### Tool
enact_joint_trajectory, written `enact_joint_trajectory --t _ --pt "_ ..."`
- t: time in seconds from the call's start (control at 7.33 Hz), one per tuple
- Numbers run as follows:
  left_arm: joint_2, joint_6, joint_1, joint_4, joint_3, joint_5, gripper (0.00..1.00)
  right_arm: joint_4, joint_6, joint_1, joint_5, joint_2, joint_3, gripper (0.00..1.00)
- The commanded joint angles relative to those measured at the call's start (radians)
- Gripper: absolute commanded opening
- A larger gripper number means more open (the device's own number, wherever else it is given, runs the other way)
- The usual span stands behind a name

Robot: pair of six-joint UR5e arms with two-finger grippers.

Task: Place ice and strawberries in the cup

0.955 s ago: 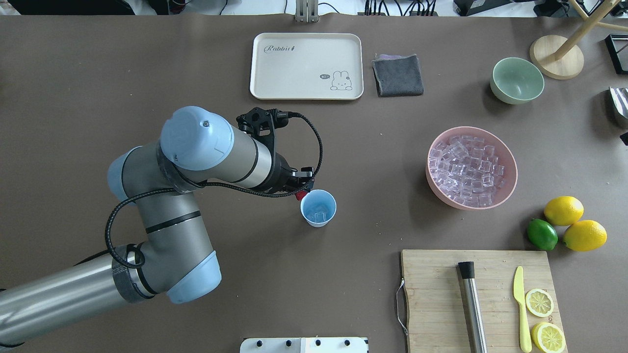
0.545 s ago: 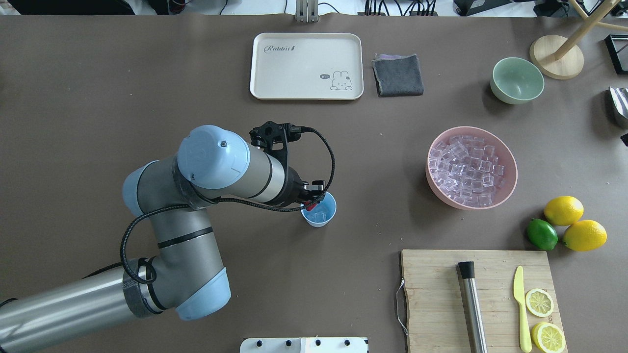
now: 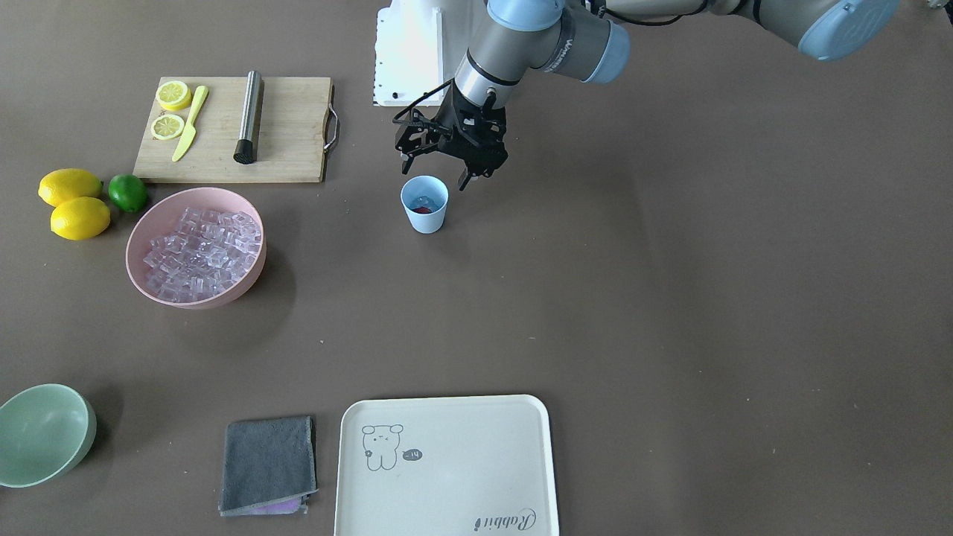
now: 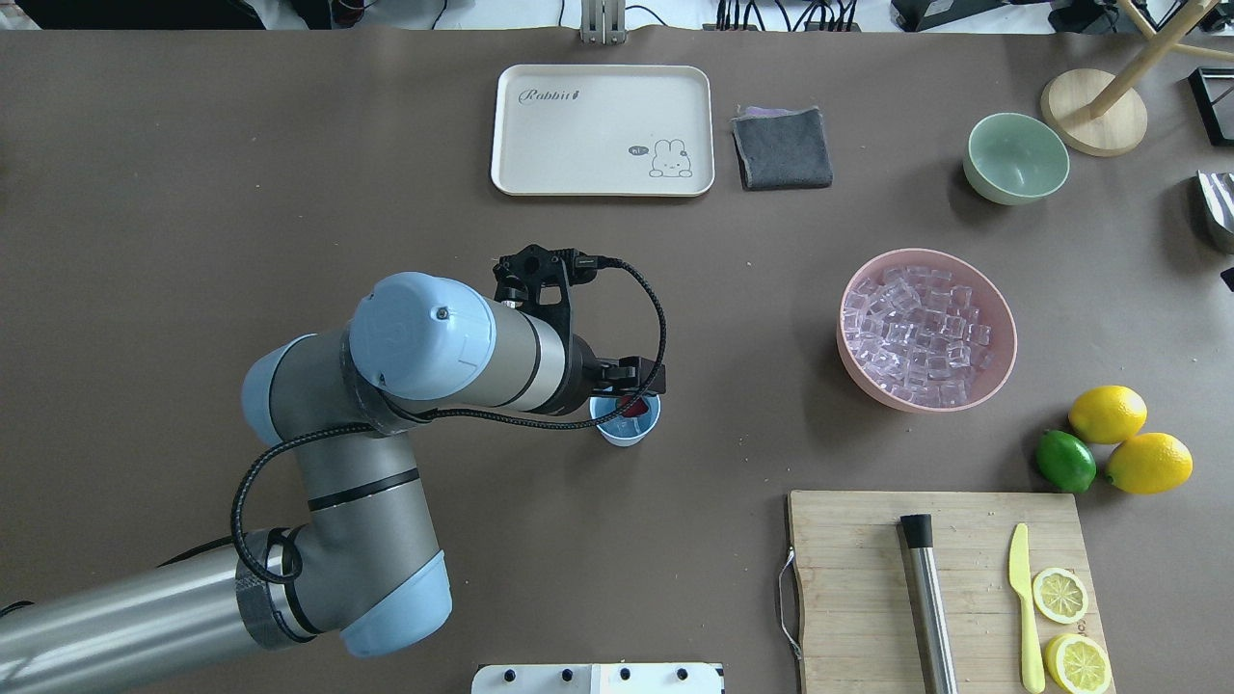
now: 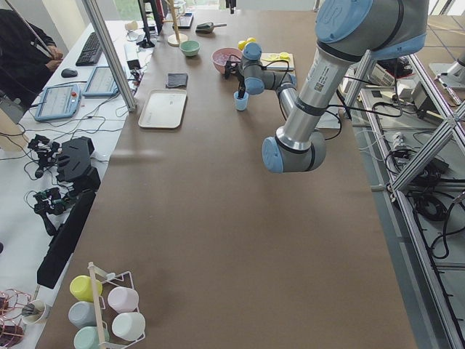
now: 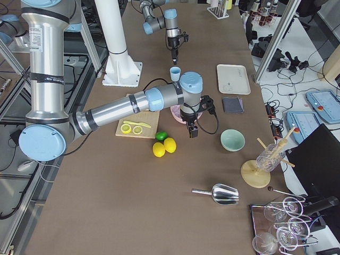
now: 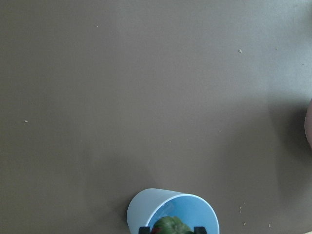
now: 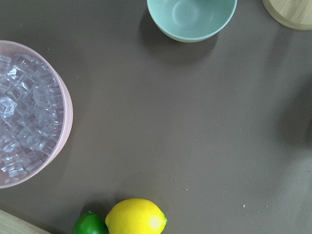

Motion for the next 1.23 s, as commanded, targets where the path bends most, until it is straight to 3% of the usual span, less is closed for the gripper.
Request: enact_joint_trajectory --t 0.0,0.14,0.27,0.41,0.82,1.09 --pt "0.032 0.140 -0.156 0.143 -0.021 -0.135 0.98 -0.002 0.000 0.000 -0.001 0.001 -0.008 1.00" --pt "0.084 0.291 -0.252 0.259 -0.059 -0.198 0.98 -0.004 -0.002 0.003 -0.001 0.001 -0.012 1.00" --pt "0.095 0.458 -0.348 0.417 -0.079 -0.218 0.98 -0.004 -0.013 0.009 -0.007 0.003 -0.032 1.00" --pt "0.128 0.627 -0.446 0.487 -0.097 -0.223 0.98 0.001 -0.016 0.024 -0.009 0.004 -0.057 1.00" --pt "0.417 1.153 -0.822 0.478 -0.082 -0.491 0.98 0.004 -0.097 0.072 -0.015 0.017 -0.136 1.00" --pt "0.637 1.426 -0.993 0.477 -0.078 -0.545 0.98 -0.002 -0.160 0.119 -0.020 0.005 -0.162 1.00"
